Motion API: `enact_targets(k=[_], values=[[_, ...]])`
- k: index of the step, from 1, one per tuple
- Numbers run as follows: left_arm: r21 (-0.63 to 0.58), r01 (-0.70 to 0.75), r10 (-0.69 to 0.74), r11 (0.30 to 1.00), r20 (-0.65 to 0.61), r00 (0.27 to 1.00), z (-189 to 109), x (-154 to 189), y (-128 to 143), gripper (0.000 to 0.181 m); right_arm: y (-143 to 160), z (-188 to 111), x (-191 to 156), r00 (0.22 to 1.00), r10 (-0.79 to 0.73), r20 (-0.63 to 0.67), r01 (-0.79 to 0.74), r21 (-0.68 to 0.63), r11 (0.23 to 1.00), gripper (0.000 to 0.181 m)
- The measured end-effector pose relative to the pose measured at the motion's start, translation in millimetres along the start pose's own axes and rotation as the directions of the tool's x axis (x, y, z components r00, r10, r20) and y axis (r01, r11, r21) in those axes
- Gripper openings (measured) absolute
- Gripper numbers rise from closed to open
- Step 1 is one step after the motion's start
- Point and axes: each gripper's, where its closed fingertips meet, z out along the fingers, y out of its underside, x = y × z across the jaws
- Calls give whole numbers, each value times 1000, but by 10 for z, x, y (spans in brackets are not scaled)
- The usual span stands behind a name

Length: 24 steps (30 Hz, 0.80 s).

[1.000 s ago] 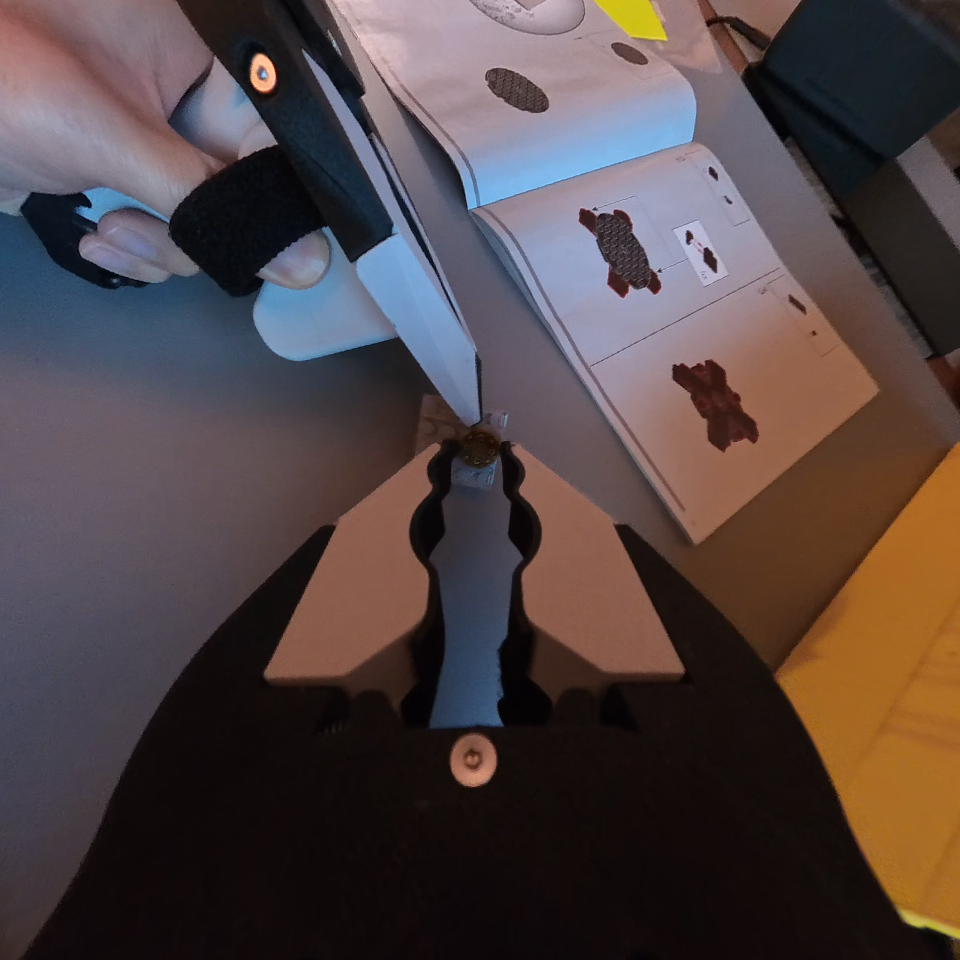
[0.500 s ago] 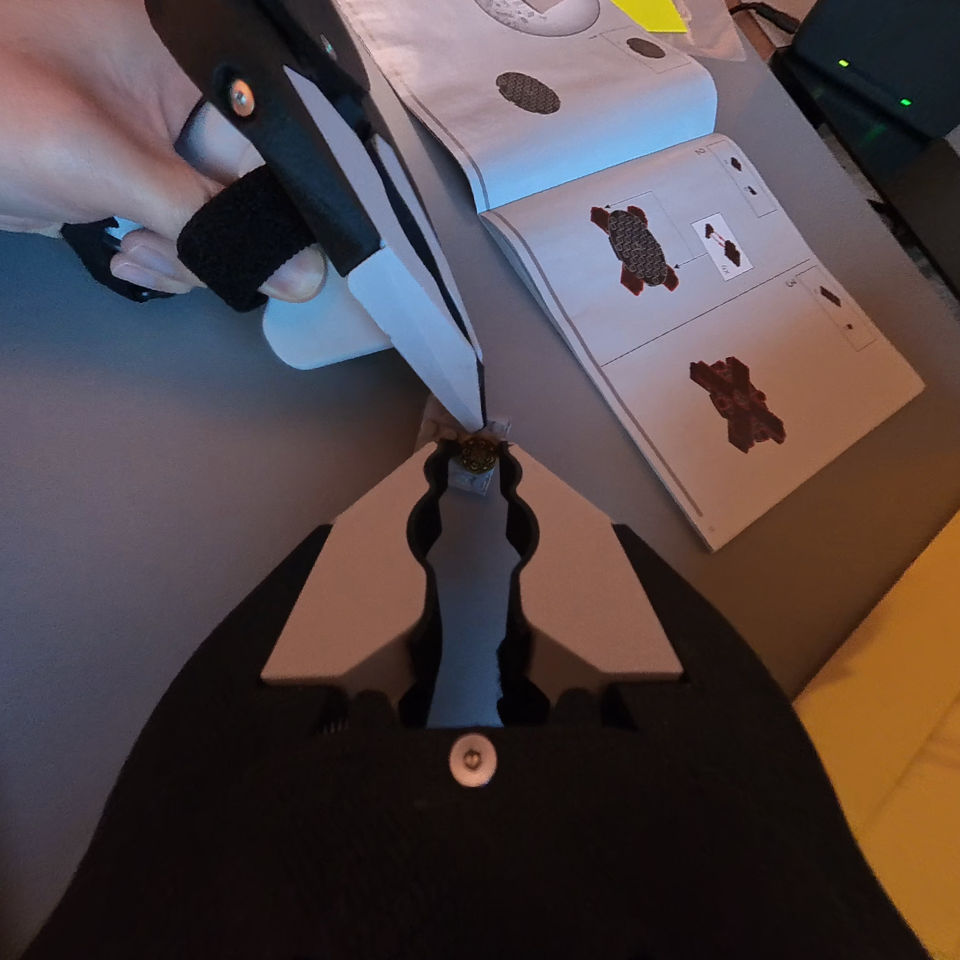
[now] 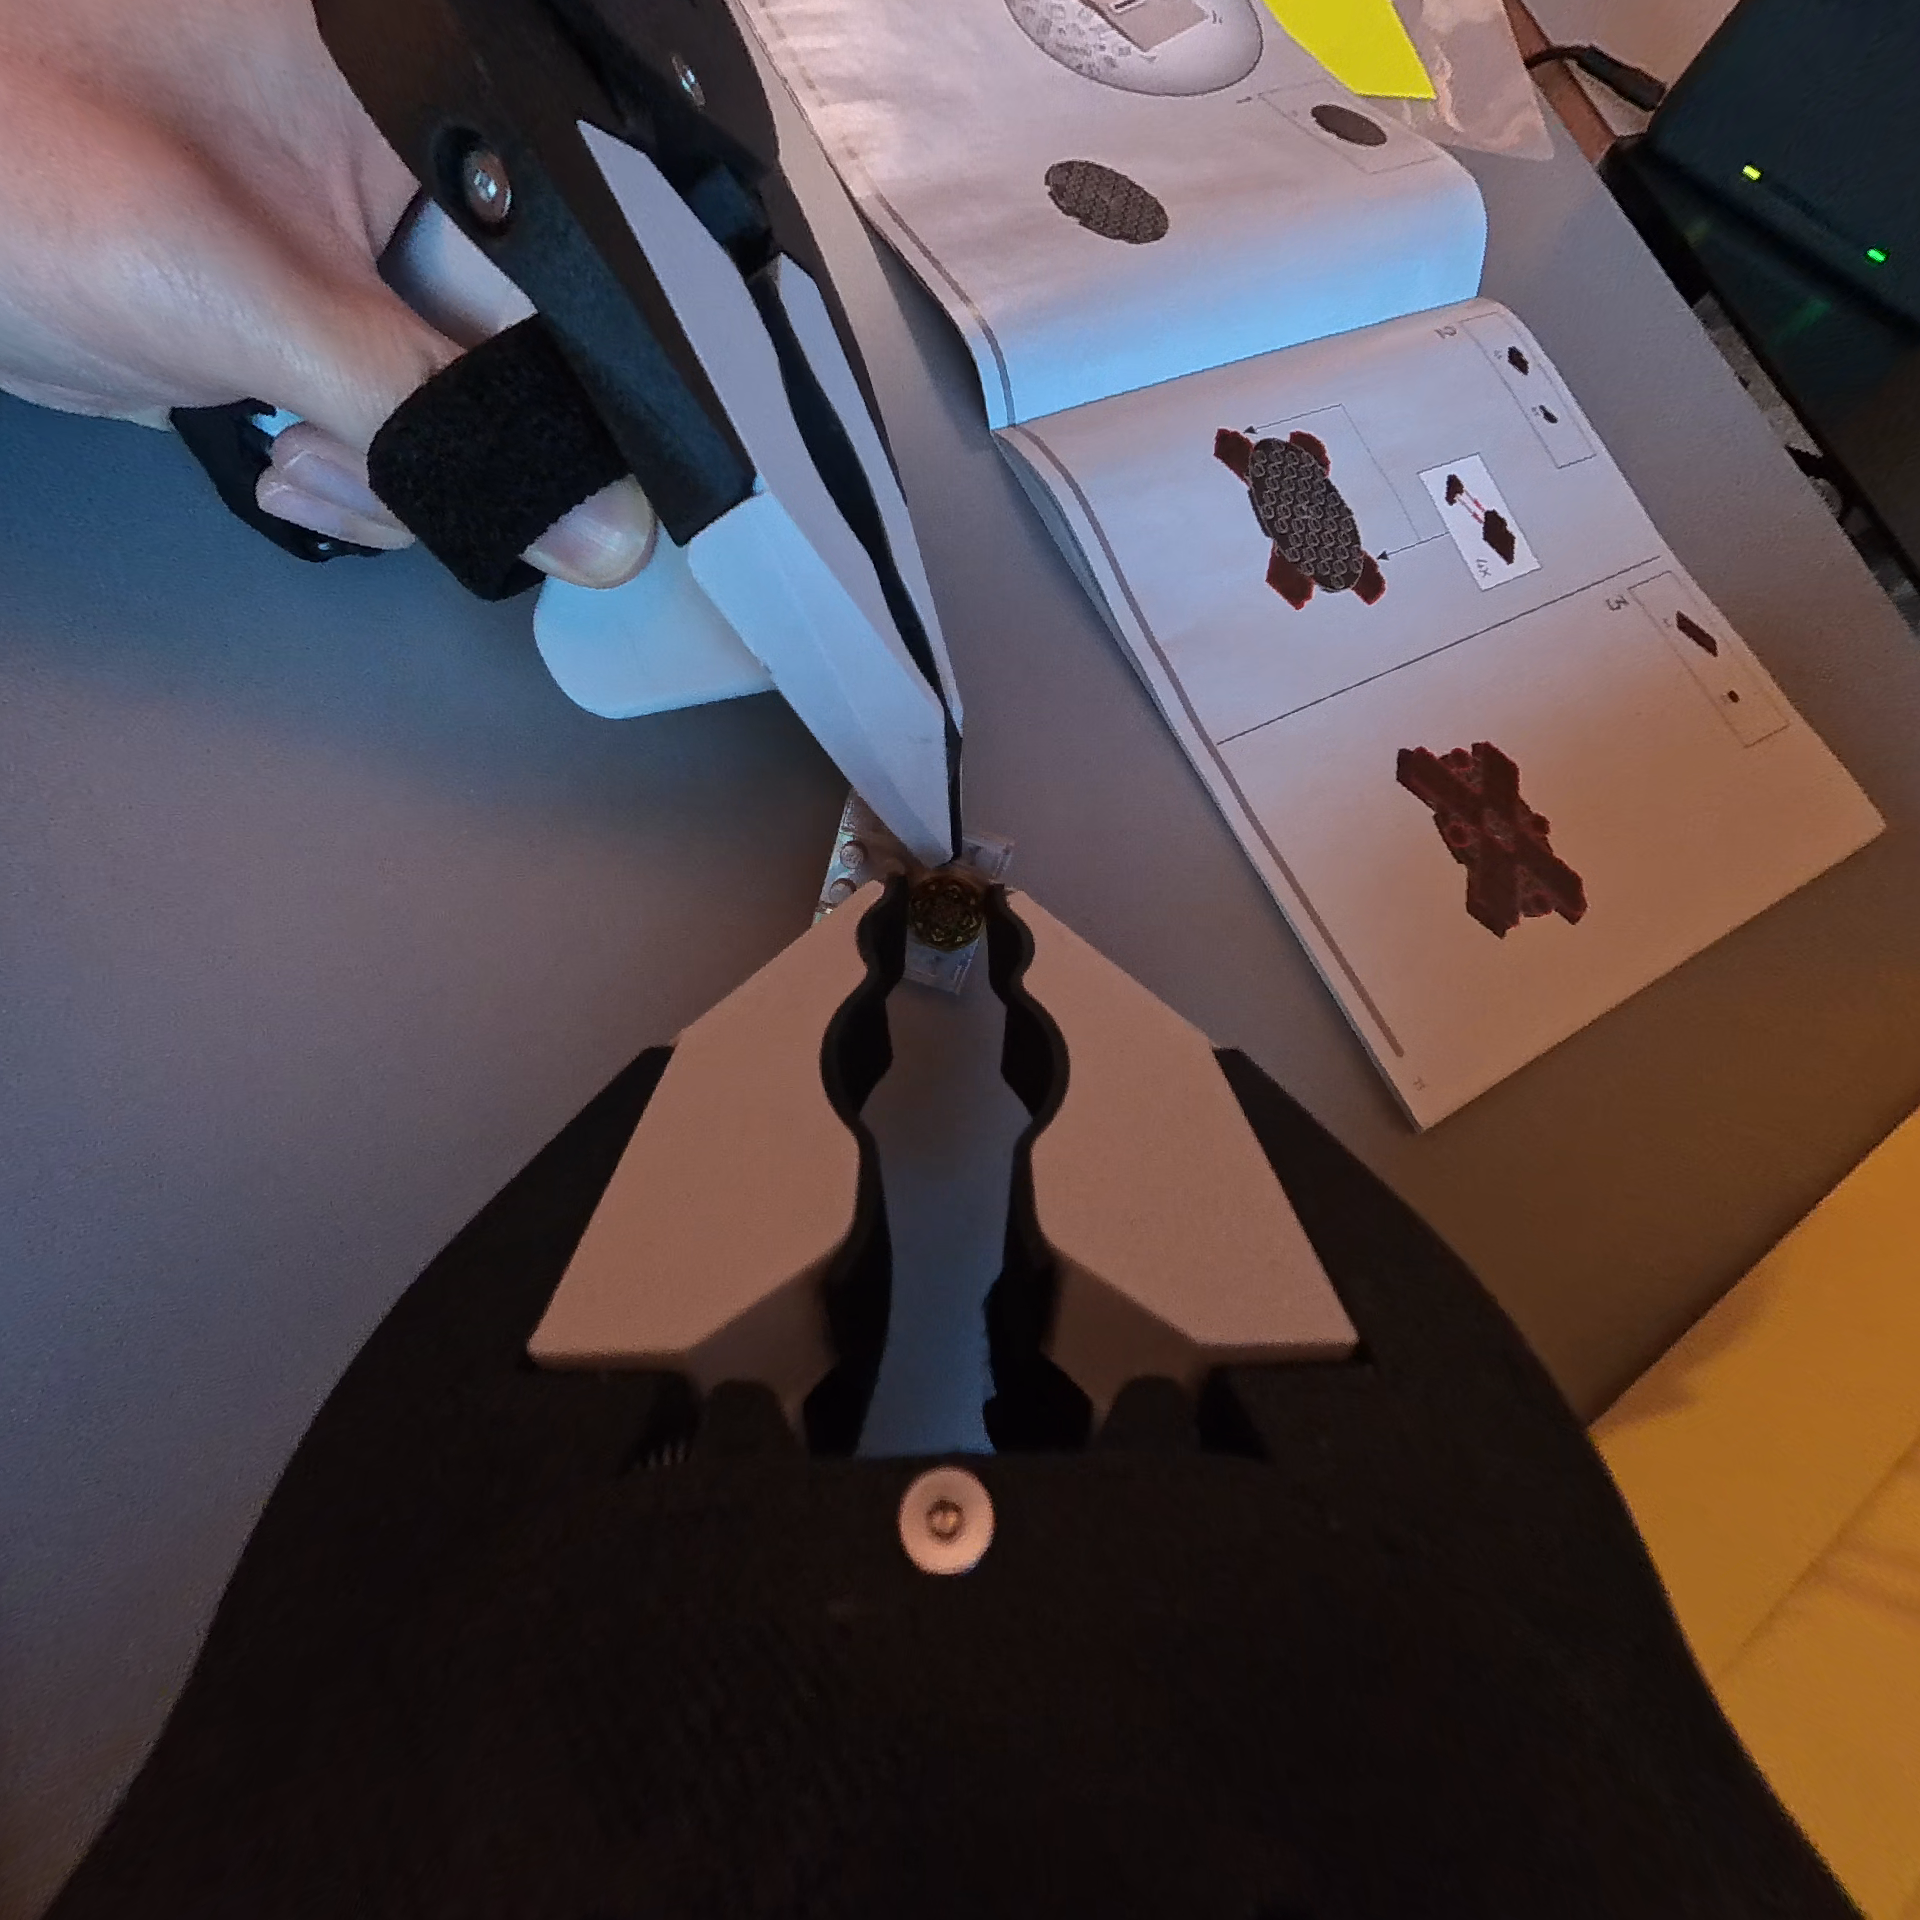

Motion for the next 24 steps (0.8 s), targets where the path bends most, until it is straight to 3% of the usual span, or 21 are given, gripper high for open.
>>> enact_targets(k=[8,16,24], values=[[-1,-15,15,1000,1,1000,2,10,0,4,6,-13,0,995,-99,-21,99,-1,995,14],[-15,-25,24,1000,-13,1000,7,5,19,5,12,-26,5,998,-58,36,57,32,998,14],[-14,3,-3,1000,-40,999,18,7,25,5,-17,-56,38,980,-190,-65,192,21,981,14]])
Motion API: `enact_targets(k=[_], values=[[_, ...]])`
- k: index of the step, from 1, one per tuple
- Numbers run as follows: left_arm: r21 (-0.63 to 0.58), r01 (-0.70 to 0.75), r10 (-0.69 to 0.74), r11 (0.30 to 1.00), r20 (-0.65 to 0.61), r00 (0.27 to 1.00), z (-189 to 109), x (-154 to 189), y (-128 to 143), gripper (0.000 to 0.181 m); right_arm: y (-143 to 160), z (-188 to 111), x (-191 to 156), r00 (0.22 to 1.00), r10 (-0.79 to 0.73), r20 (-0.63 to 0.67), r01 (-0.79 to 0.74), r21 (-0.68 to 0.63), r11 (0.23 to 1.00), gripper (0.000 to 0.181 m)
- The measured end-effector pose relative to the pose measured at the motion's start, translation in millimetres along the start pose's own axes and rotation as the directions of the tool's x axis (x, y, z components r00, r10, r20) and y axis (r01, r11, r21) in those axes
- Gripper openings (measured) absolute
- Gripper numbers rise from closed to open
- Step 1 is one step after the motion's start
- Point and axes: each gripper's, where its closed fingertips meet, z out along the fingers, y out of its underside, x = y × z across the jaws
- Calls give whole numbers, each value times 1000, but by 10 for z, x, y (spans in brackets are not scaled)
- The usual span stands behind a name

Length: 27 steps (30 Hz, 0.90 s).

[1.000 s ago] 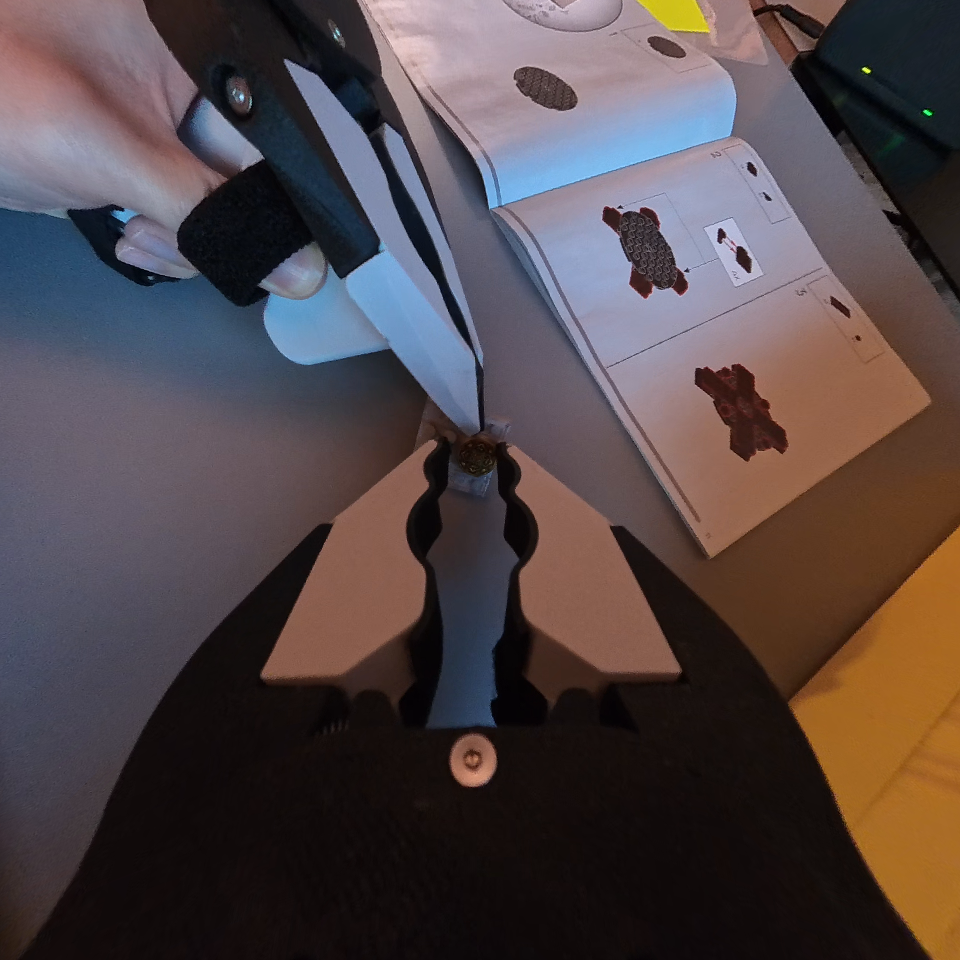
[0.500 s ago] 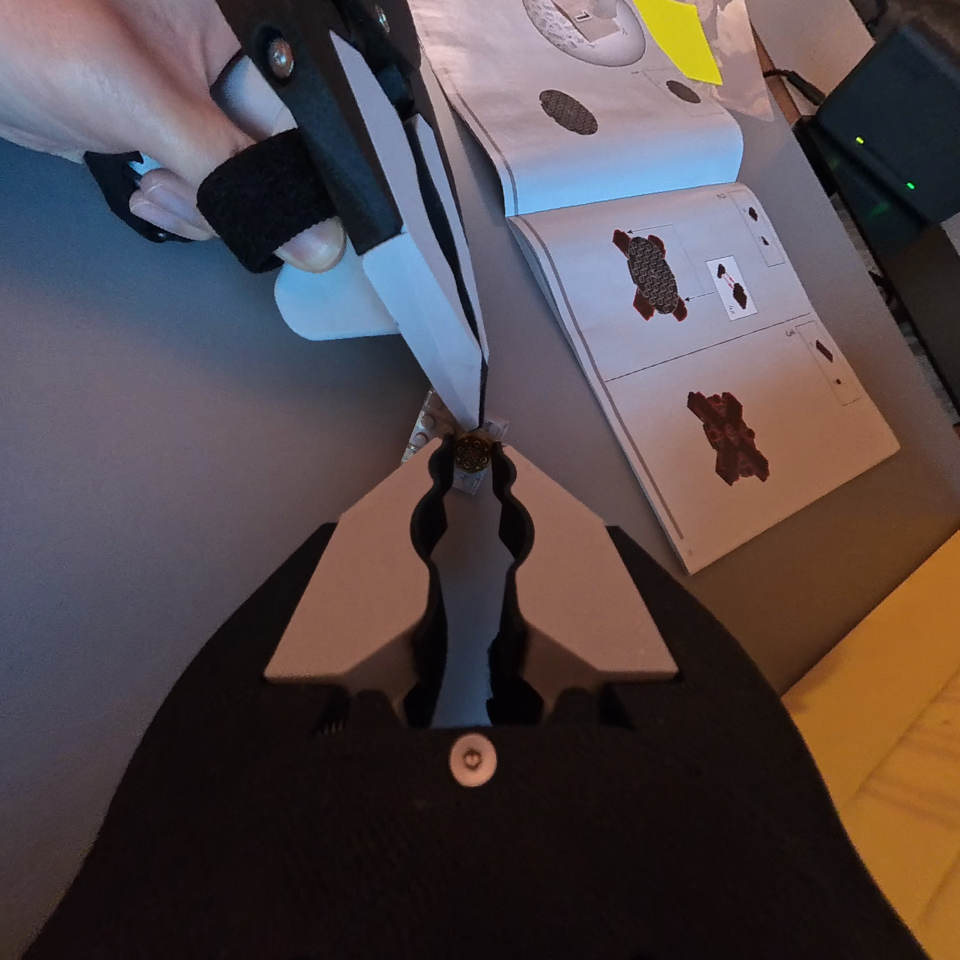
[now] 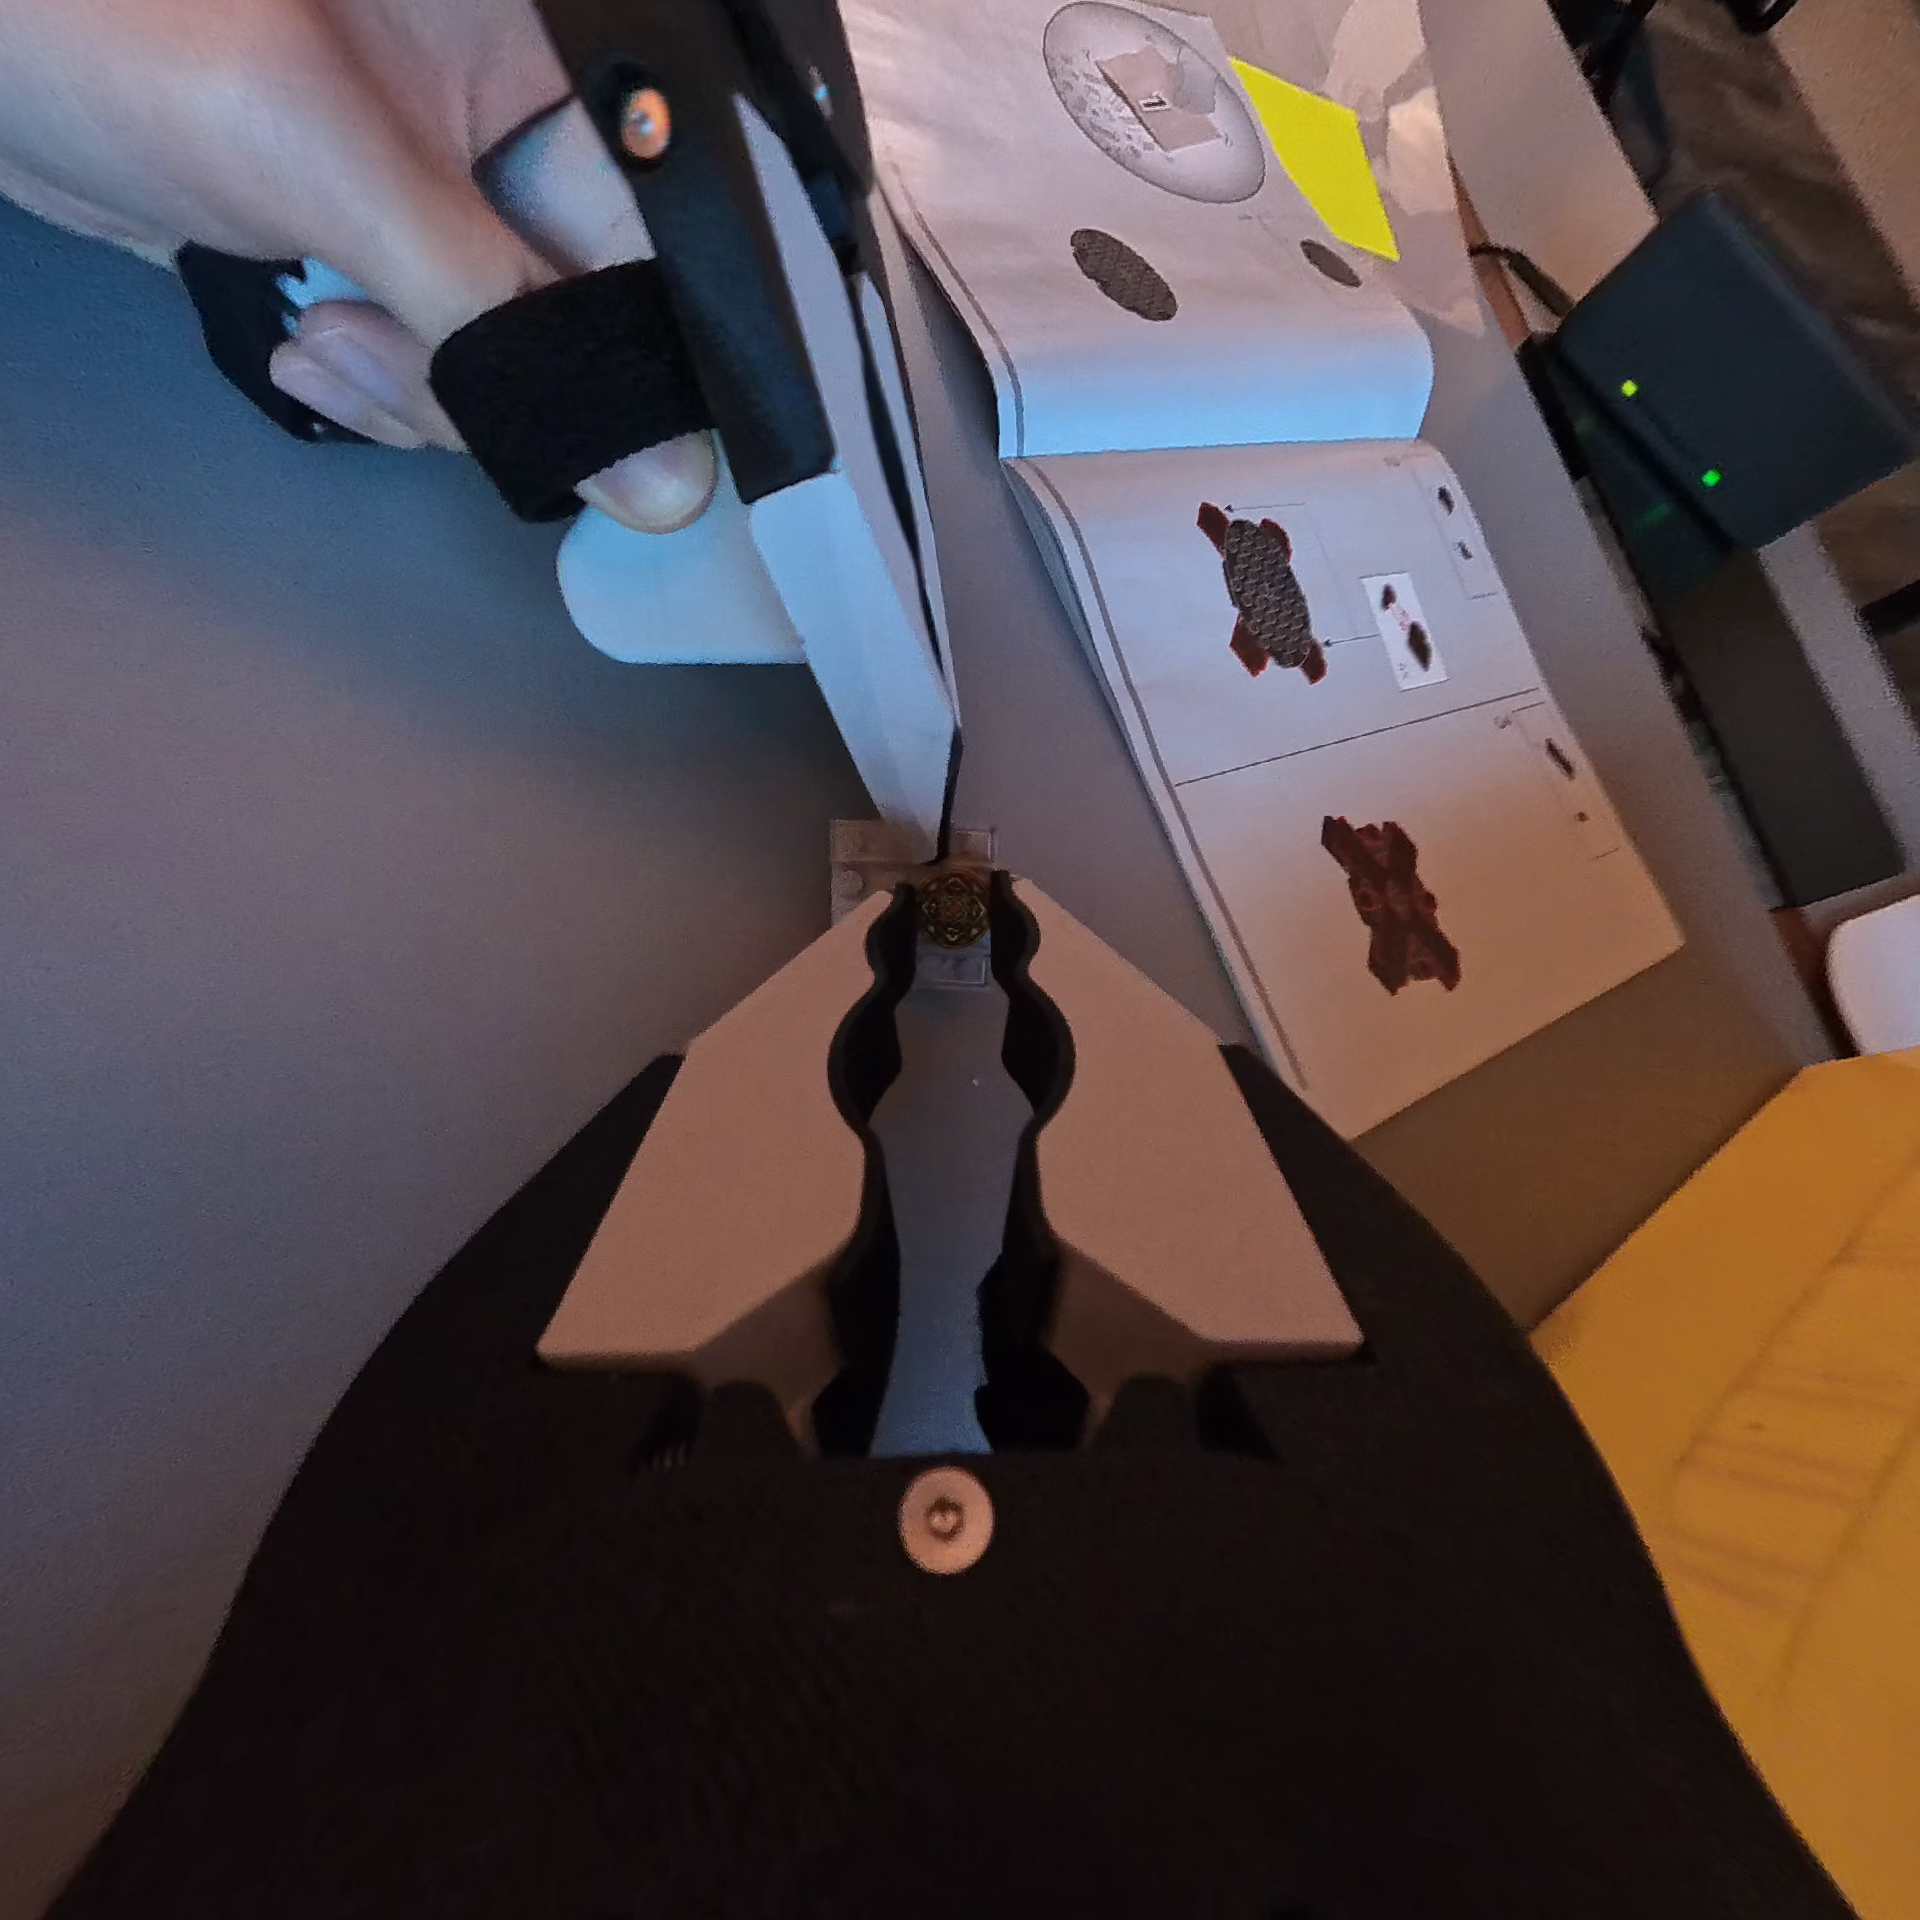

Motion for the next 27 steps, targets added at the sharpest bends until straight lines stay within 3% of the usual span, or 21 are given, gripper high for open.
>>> enact_targets(k=[3,4,6,8,10,12,16,20,27], values=[[-7,-2,2,1000,9,1000,5,-13,10,4,-10,-2,4,996,-77,-47,76,-18,997,11],[-28,-9,10,1000,31,999,10,-45,38,4,-21,-35,56,991,-98,-90,97,-15,995,0],[-36,-15,17,999,39,999,13,-57,43,4,-132,-187,215,979,-117,-166,124,35,992,0],[-39,-12,13,999,29,1000,17,-50,43,4,-249,-272,170,998,32,-57,-24,144,989,0],[-39,-6,7,999,17,1000,18,-42,39,4,-105,-211,101,991,126,45,-130,90,987,0],[-51,-40,41,998,19,999,30,-16,55,4,-26,-180,86,998,55,34,-57,89,994,3],[-76,-207,213,975,80,974,50,25,70,5,-11,-120,3,994,-107,16,105,74,992,29],[-107,-368,380,924,145,913,53,46,80,4,15,-127,-16,960,-276,-50,278,41,960,18],[-116,-401,415,909,149,897,58,58,83,4,23,-108,-49,924,-373,-80,376,18,927,19]])
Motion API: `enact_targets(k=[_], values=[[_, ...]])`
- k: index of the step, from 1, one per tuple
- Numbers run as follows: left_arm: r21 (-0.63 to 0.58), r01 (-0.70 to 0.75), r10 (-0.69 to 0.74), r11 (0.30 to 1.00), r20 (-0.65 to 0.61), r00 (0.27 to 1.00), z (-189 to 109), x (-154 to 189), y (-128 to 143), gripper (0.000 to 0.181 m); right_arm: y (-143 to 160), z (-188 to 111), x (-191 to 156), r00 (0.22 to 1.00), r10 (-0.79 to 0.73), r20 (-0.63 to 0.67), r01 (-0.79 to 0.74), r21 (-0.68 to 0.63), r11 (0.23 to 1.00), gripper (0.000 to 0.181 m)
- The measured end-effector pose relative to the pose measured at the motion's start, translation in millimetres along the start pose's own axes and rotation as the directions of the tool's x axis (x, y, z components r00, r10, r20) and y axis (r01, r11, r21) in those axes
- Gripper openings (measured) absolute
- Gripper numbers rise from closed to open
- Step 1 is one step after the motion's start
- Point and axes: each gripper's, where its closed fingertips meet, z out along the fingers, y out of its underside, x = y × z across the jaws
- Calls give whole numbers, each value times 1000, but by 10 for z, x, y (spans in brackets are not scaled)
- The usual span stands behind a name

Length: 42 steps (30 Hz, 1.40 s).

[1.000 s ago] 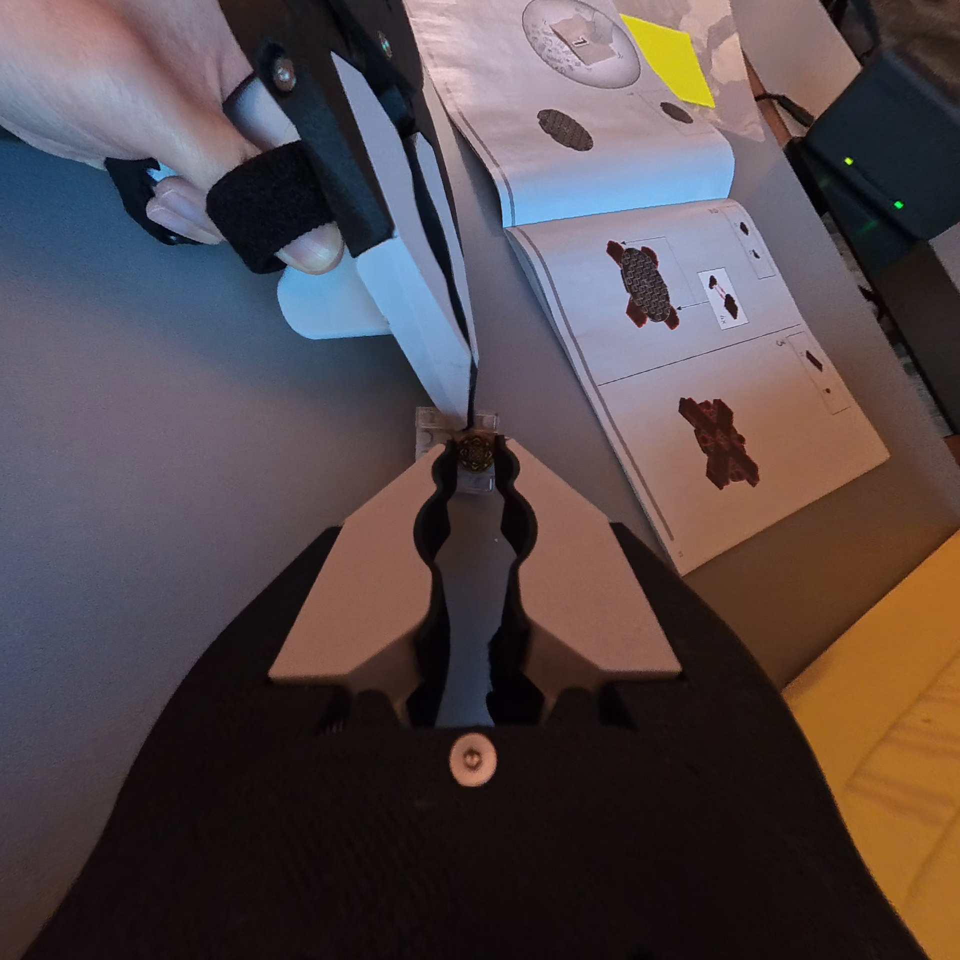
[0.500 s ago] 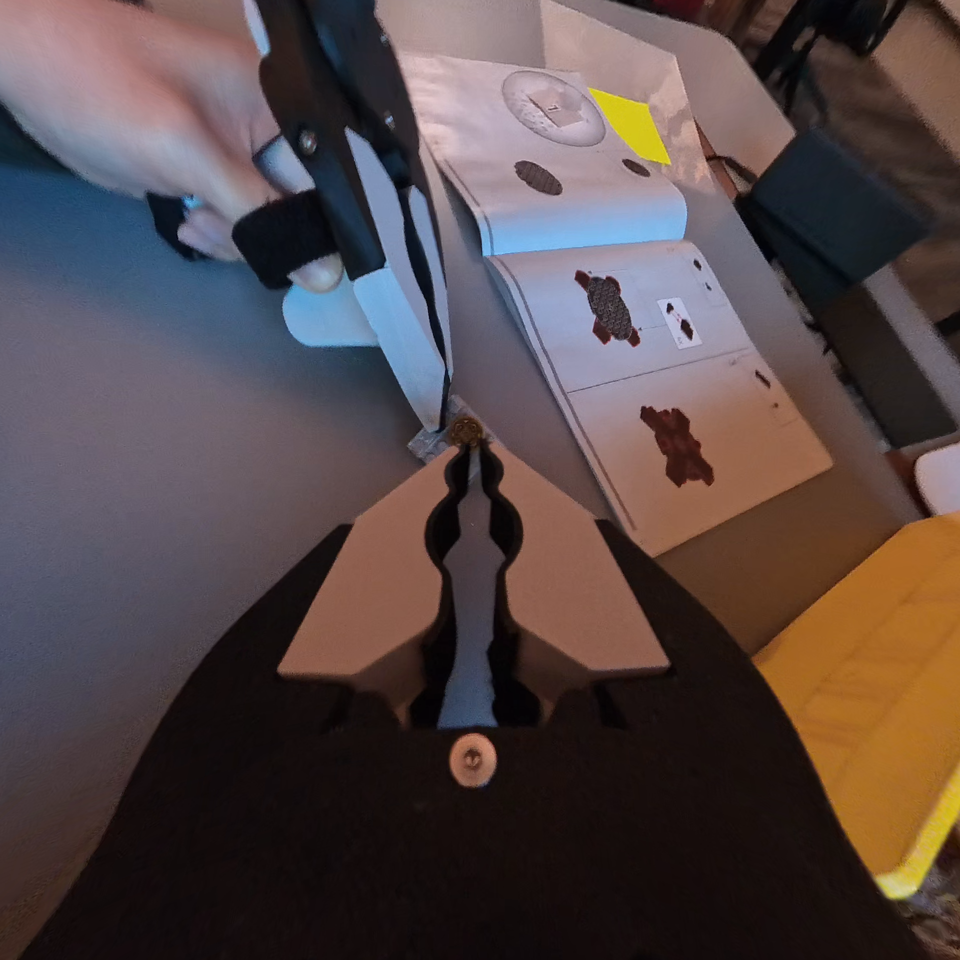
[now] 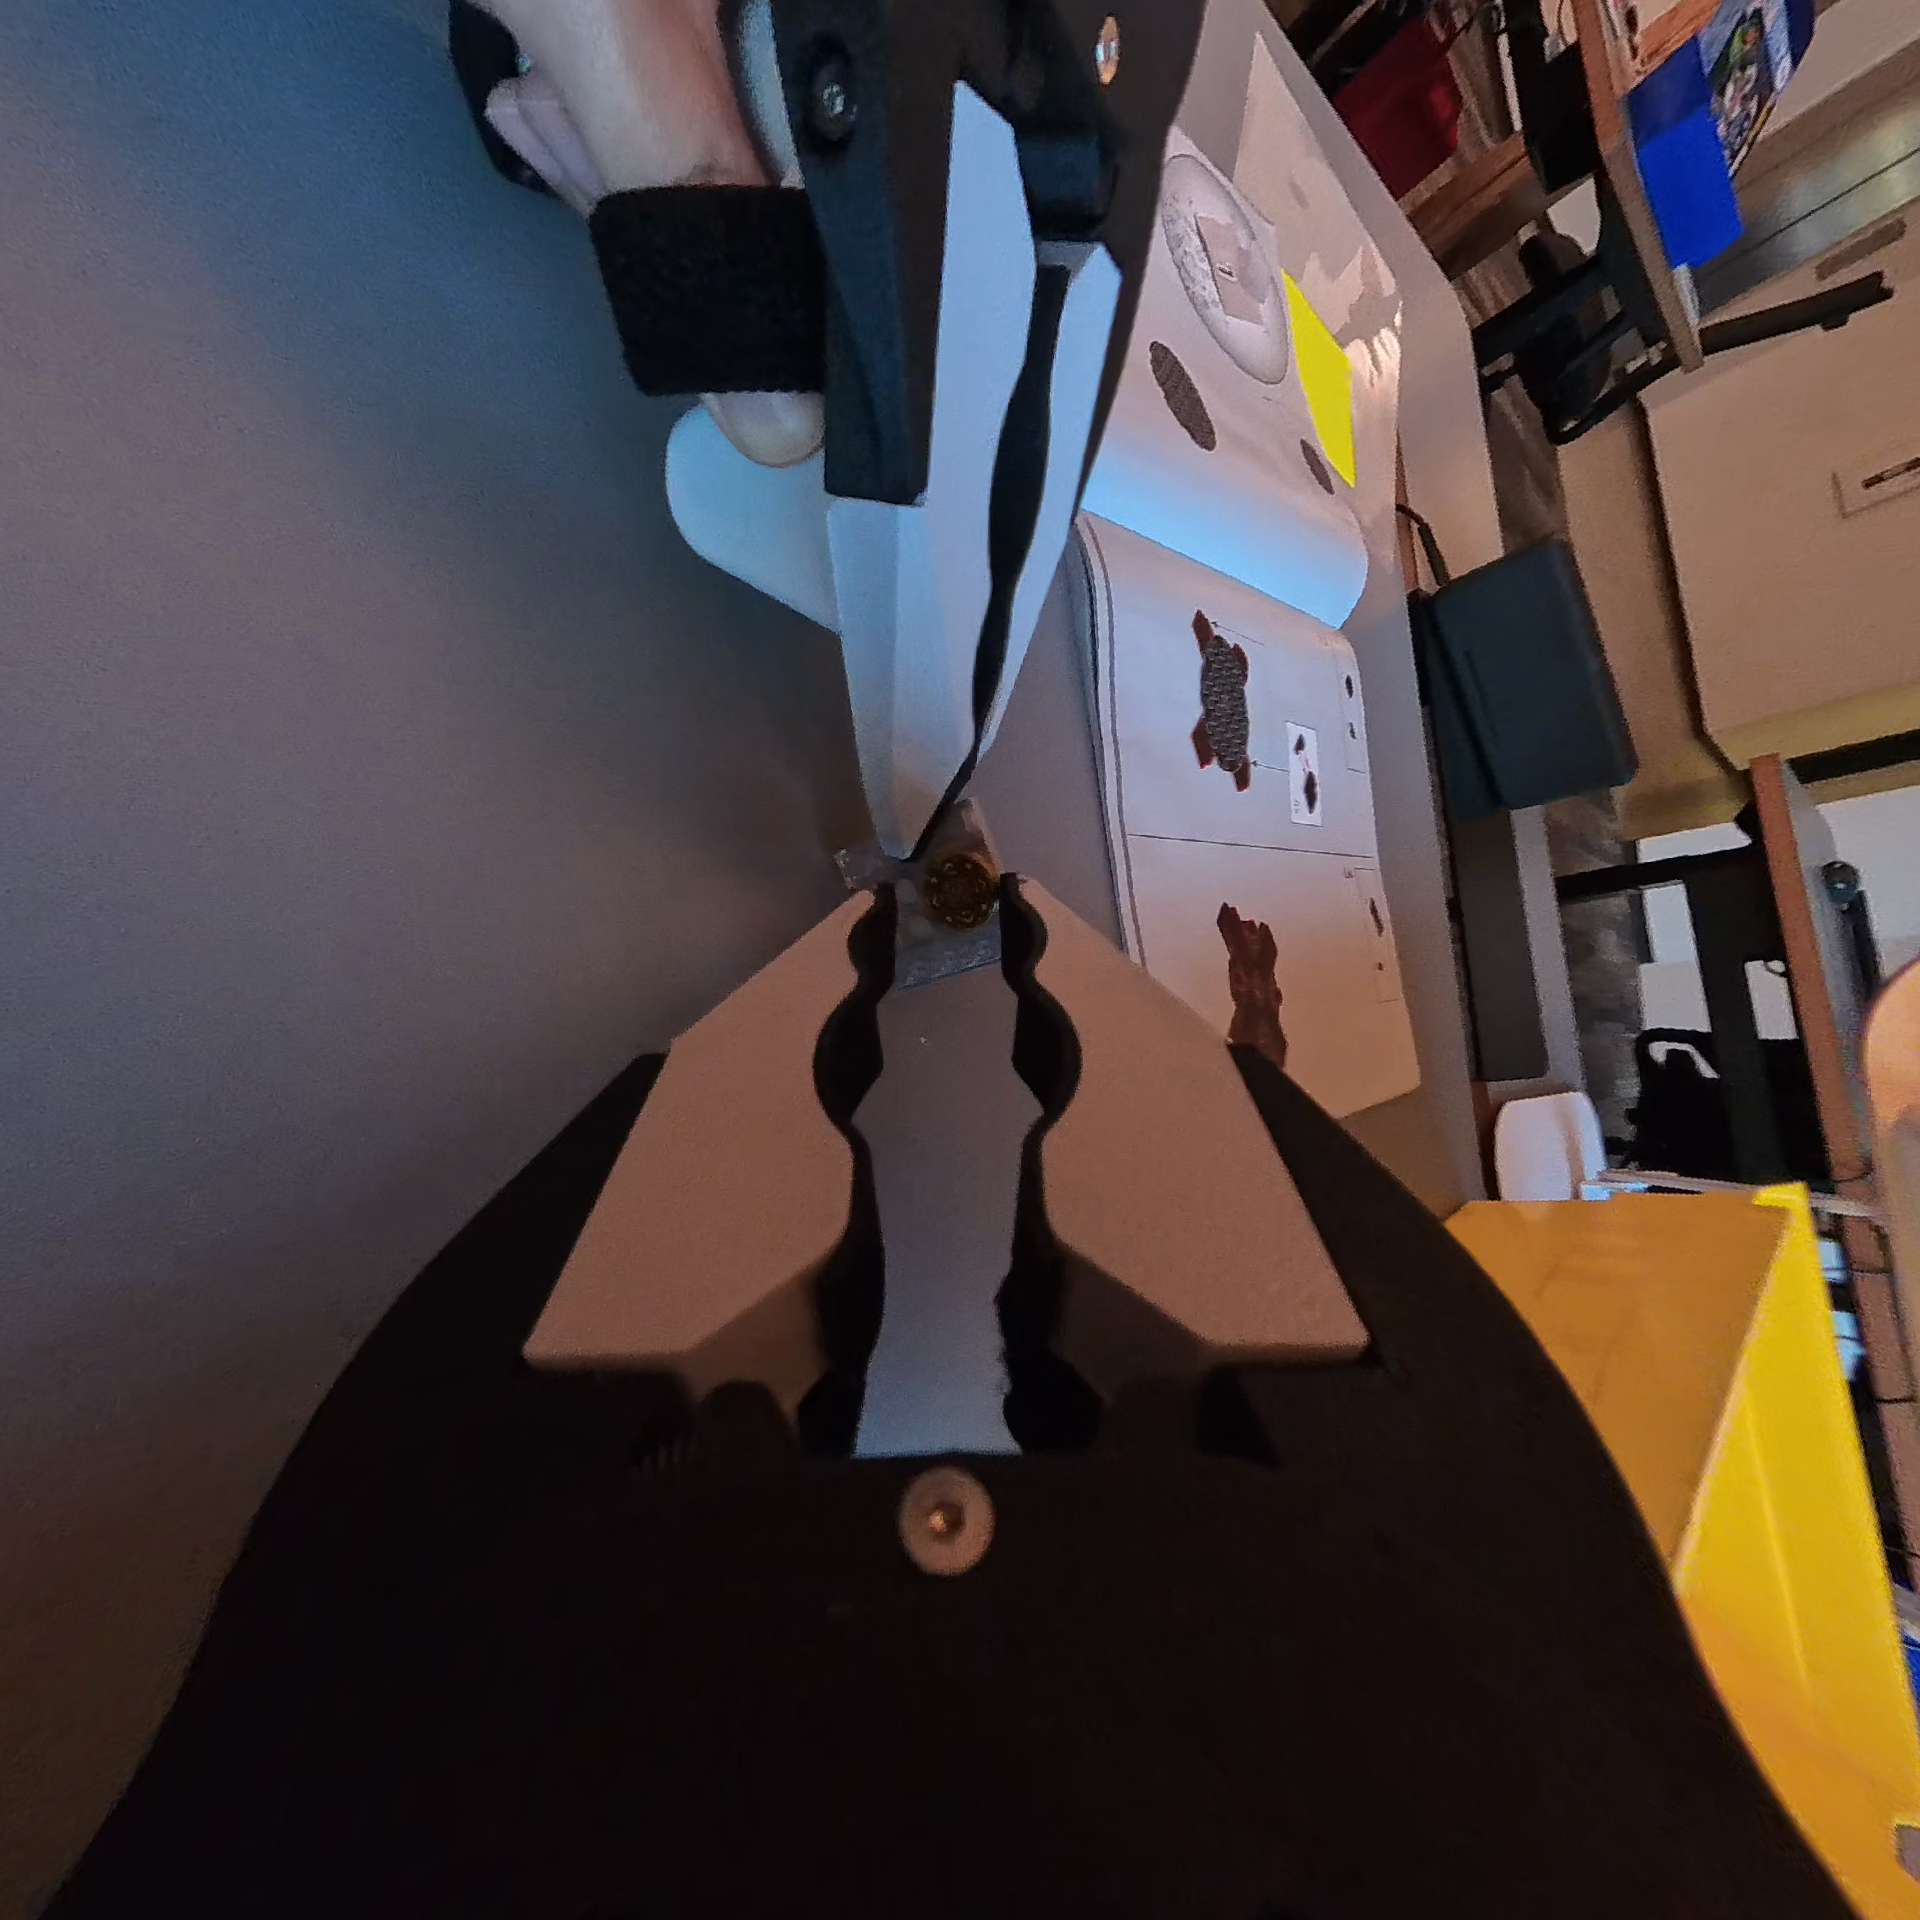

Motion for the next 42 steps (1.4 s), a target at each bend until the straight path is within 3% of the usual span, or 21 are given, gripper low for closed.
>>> enact_targets(k=[6,15,20,42], values=[[-10,-67,67,998,10,998,11,23,10,7,18,4,35,985,-145,-91,143,-30,989,12],[-17,-218,219,976,66,974,-23,-7,6,20,-36,-11,1,970,-218,-110,222,20,975,10],[20,-233,234,972,-44,971,-50,137,-15,7,-111,-29,-69,965,-246,-96,253,74,965,9],[-24,-282,282,959,-2,959,-75,94,2,5,-141,28,-89,924,-344,-169,353,29,935,16]])
